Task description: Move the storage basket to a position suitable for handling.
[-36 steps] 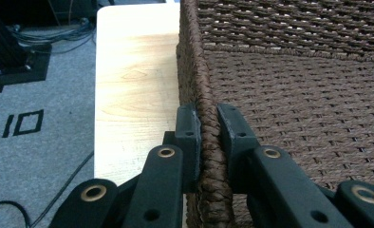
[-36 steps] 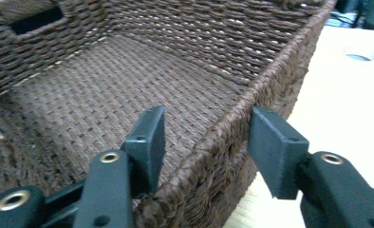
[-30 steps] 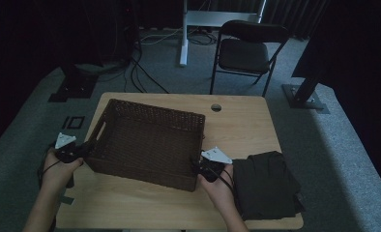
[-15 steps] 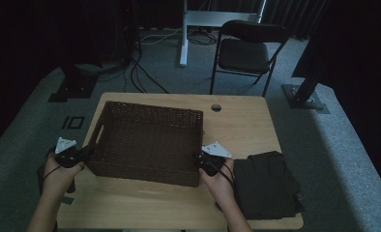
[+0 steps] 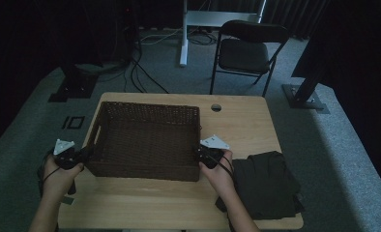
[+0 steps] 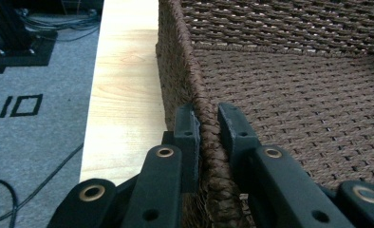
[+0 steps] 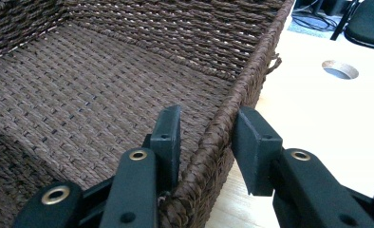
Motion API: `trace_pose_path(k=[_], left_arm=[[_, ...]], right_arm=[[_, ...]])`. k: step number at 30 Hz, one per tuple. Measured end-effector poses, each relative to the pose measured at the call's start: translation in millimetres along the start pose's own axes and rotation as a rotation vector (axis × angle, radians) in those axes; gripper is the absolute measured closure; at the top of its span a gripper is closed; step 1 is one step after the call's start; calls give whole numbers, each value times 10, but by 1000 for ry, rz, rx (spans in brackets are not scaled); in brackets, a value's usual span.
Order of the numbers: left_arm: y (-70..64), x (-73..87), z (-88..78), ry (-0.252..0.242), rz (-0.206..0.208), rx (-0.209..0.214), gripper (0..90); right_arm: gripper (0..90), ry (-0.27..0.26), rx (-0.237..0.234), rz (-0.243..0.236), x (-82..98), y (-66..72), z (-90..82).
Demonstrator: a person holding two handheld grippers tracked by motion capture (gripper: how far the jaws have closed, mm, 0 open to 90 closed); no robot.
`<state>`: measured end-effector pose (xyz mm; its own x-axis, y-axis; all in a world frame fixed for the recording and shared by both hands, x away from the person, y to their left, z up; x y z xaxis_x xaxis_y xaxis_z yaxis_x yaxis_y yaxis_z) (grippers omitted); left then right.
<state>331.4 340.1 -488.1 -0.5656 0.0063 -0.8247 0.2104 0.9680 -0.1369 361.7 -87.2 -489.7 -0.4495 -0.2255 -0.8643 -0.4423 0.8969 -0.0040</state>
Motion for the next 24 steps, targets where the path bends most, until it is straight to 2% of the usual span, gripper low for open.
trace_pose_path(k=[11,16,21,24], left_arm=[[-13,50,-63,-3,-14,11,798],[-46,74,-92,-1,12,12,796],[-74,100,-123,-1,17,26,794],[-77,104,-124,-2,14,27,795]], right_arm=[[634,5,-12,-11,5,2,-11],[633,1,-8,-3,54,16,-82],[632,-2,-9,12,99,17,-152],[633,5,5,1,109,37,-180]])
Point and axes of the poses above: each handheld gripper's, and its own axes: z roughly forward along the jaws, x roughly out of its underside, y roughly to its left, the point moved 3 cm from there along z, roughly forward along the jaws, and after that the axes turned 2 degrees about x, right-handed, at the moved point
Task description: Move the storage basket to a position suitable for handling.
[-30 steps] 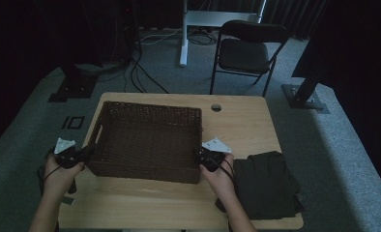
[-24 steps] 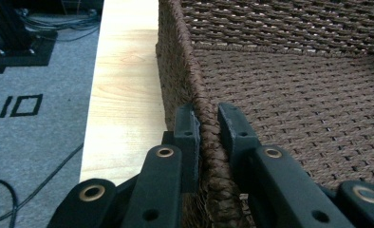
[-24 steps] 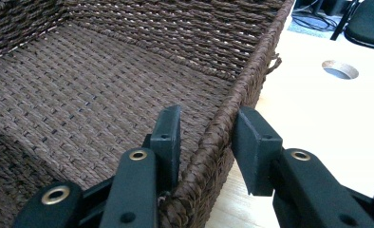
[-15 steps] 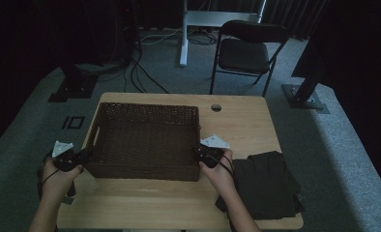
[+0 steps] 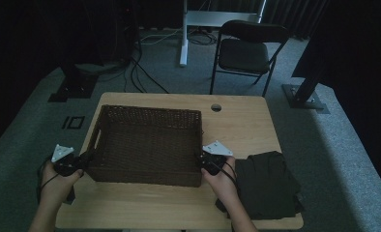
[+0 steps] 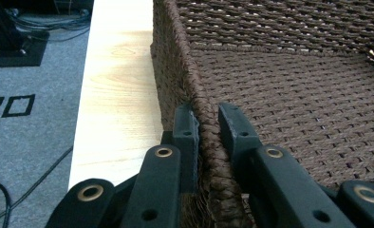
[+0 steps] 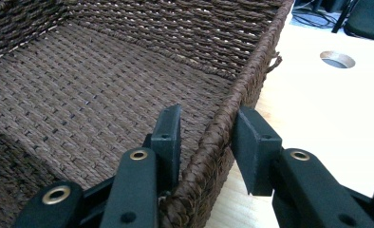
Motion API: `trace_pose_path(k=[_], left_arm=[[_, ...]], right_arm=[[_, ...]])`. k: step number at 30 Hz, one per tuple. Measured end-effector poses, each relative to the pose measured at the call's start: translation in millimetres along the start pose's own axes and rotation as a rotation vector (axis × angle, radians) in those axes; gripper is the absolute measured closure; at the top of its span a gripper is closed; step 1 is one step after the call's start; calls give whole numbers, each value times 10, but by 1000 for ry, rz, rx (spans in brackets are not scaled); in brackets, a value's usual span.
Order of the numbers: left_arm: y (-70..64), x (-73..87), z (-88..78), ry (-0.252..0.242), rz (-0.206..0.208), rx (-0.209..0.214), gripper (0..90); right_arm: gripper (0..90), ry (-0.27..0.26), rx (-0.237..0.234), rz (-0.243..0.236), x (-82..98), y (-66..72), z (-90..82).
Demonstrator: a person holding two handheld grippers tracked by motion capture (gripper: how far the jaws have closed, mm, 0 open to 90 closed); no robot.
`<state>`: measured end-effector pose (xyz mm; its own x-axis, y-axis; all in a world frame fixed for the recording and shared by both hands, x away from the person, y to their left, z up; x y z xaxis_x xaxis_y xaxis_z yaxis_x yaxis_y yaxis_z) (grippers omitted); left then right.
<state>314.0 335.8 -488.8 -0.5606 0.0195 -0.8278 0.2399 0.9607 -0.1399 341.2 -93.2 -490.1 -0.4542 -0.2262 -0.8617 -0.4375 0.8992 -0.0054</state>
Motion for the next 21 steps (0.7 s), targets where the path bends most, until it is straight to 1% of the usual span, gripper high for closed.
trace_pose_path(k=[3,6,8,10,11,12,13,14,15,16,17,18,19,20,21], left_arm=[[-19,13,-22,3,-8,0,794],[-26,28,-35,2,-4,0,793],[-17,30,-33,-4,-8,9,790],[-13,25,-35,-3,2,12,782],[-9,26,-30,-4,10,18,768],[-9,26,-30,-4,10,18,731],[-8,19,-23,-14,28,36,647],[-10,12,-25,-18,32,42,610],[-7,9,-28,-13,51,40,576],[-7,9,-28,-13,51,40,530],[-5,-1,-24,-22,43,52,480],[2,0,-18,-15,49,58,450],[8,6,-10,-5,72,55,409],[14,3,-5,-11,73,46,386],[18,-5,-1,-22,60,47,370]], right_arm=[[632,-4,-6,3,16,-7,-13],[631,-1,-13,2,8,-24,-9],[624,-5,-21,8,7,-29,-8],[599,-15,-42,8,9,-48,-6],[583,-16,-54,-3,5,-58,-9],[583,-16,-54,-3,5,-58,-9],[543,-25,-68,-18,-2,-71,-6],[518,-26,-71,-30,-5,-69,-3],[490,-22,-72,-34,-8,-74,-1],[490,-22,-72,-34,-8,-74,-1],[458,-31,-87,-10,-31,-86,-10],[433,-36,-95,-14,-44,-90,-13],[423,-41,-105,-16,-62,-92,-20],[416,-45,-112,-14,-78,-91,-26],[401,-56,-114,-24,-95,-89,-31]])
Point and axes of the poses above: each handheld gripper's, and its own axes: z roughly forward along the jaws, x roughly out of its underside, y roughly to its left, the point moved 3 cm from there along z, roughly forward along the jaws, and after that the axes turned 2 degrees about x, right-handed, at the moved point
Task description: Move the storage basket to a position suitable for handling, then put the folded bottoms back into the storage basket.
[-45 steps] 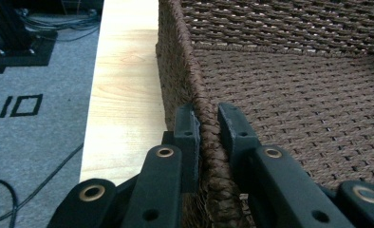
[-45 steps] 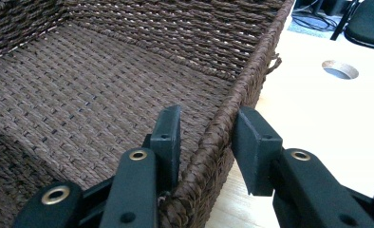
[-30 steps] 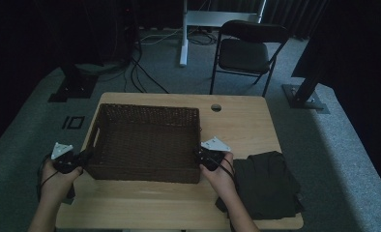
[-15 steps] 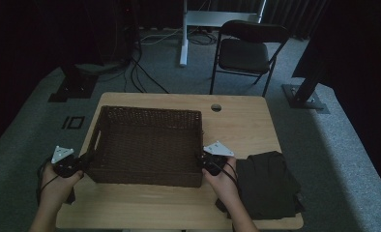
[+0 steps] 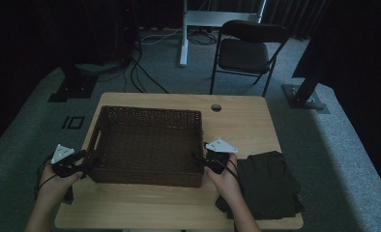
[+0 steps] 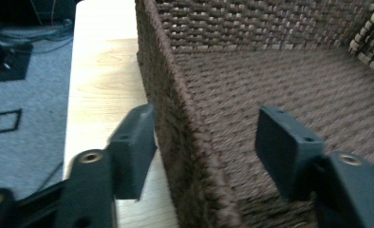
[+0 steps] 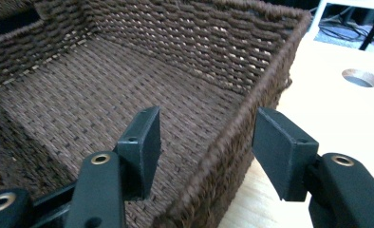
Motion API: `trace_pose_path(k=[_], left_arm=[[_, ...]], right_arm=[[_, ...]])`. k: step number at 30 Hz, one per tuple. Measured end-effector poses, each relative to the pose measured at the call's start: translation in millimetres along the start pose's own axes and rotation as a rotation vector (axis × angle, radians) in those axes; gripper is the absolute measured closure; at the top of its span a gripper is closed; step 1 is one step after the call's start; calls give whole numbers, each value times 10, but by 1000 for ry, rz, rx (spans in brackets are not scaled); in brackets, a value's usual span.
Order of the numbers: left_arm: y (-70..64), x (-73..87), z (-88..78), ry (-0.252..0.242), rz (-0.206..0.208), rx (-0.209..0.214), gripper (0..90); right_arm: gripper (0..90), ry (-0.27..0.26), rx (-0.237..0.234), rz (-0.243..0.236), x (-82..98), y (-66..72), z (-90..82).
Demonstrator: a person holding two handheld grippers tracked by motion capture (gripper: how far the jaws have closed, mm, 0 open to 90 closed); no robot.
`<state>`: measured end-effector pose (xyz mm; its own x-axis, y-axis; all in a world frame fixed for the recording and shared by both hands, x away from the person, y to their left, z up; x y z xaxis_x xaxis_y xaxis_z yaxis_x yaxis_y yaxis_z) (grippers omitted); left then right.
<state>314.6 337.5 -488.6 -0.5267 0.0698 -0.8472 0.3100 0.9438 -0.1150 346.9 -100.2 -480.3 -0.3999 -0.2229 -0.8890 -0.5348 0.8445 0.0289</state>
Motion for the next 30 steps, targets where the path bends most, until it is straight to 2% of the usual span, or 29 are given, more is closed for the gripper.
trace_pose_path(k=[2,3,4,5,7,9,12,14,15,16,20,30], left_arm=[[6,-18,-7,-4,-25,8,318],[6,-18,-7,-4,-25,8,266],[18,-44,-25,-8,-9,-12,261],[28,-62,-39,-15,-10,-20,257],[42,-102,-70,-29,-2,-23,181],[53,-147,-108,-43,-16,-38,171],[52,-219,-167,-62,-26,-47,171],[43,-241,-185,-63,-19,-43,171],[9,-279,-211,-64,-11,-31,171],[-6,-289,-217,-60,0,-27,171],[-108,-340,-219,-60,26,7,171],[-333,-440,-177,-71,67,58,172]], right_arm=[[348,-21,-4,24,-26,-2,-19],[348,-21,-4,24,-26,-2,-19],[309,-48,-36,57,-62,11,-38],[306,-49,-37,65,-72,16,-45],[266,-58,-43,54,-108,32,-58],[235,-76,-28,55,-145,32,-71],[179,-80,-6,10,-170,20,-77],[173,-80,-6,-1,-176,15,-81],[136,-81,-20,-2,-188,10,-100],[137,-82,-26,-3,-192,7,-108],[135,-72,-23,-2,-198,-16,-132],[120,-81,-5,-6,-215,-116,-239]])
Point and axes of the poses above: each handheld gripper's, and its own axes: z roughly forward along the jaws, x roughly out of its underside, y roughly to its left, the point moved 3 cm from there along z, roughly forward along the jaws, and after that the axes turned 2 degrees about x, right-handed, at the moved point
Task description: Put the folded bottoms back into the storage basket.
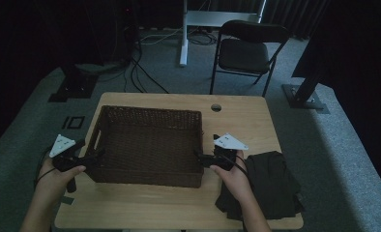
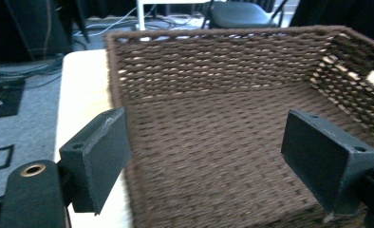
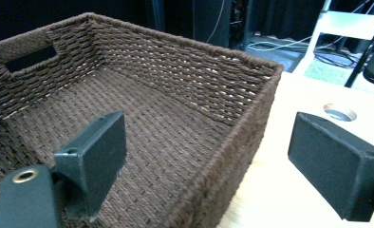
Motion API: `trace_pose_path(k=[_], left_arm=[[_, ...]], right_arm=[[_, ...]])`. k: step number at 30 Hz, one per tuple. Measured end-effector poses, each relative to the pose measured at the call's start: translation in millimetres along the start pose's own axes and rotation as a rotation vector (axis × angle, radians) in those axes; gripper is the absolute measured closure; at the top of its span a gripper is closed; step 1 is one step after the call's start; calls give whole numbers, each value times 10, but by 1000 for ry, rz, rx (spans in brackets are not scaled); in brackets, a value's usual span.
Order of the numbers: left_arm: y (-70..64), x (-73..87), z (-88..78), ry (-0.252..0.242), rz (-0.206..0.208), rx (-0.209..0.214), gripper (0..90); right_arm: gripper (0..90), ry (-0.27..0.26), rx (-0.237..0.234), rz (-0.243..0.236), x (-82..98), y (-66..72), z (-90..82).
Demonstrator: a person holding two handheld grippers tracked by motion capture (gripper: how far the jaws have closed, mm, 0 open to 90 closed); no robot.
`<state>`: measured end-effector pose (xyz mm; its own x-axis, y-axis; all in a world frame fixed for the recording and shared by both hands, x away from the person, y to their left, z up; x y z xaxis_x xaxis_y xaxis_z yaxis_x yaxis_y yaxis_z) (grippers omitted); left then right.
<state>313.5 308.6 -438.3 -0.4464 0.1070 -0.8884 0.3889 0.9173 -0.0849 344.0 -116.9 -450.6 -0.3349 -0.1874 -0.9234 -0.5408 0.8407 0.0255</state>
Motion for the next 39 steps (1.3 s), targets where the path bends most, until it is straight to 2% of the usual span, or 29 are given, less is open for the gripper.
trace_pose_path(k=[5,12,15,19,21,22,25,27,28,29,35,39], left_arm=[[-171,-52,86,-8,19,53,172],[-311,-95,190,-6,33,75,176],[-433,-121,248,1,58,107,176],[-559,-167,292,-9,75,129,176],[-559,-167,292,-9,75,129,176],[-684,-197,323,-8,99,160,176],[-795,-225,356,-8,115,186,176],[-795,-225,356,-8,115,186,176],[-893,-251,384,-14,124,204,176],[-926,-256,397,-14,127,211,176],[-1099,-263,485,-3,140,240,176],[-1194,-270,532,0,148,262,176]], right_arm=[[119,-6,26,-11,9,-78,-56],[117,-4,33,-34,13,-137,-142],[107,0,35,-44,27,-192,-201],[107,3,51,-38,49,-249,-244],[107,2,55,-38,55,-267,-257],[106,-5,69,-21,71,-314,-289],[107,-11,90,-2,99,-378,-336],[107,-8,90,-4,108,-395,-353],[107,-6,95,-2,124,-432,-391],[107,-6,98,-6,130,-444,-406],[107,-1,125,-14,193,-557,-504],[107,3,128,-16,235,-605,-544]])
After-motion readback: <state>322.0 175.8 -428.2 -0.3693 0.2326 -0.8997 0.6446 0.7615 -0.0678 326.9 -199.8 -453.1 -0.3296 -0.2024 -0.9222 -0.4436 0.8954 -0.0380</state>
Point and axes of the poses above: each handheld gripper's, and its own axes: z roughly forward along the jaws, x roughly out of its underside, y roughly to its left, the point moved 3 cm from there along z, roughly forward along the jaws, and after that the axes turned 2 degrees about x, right-handed, at the moved point
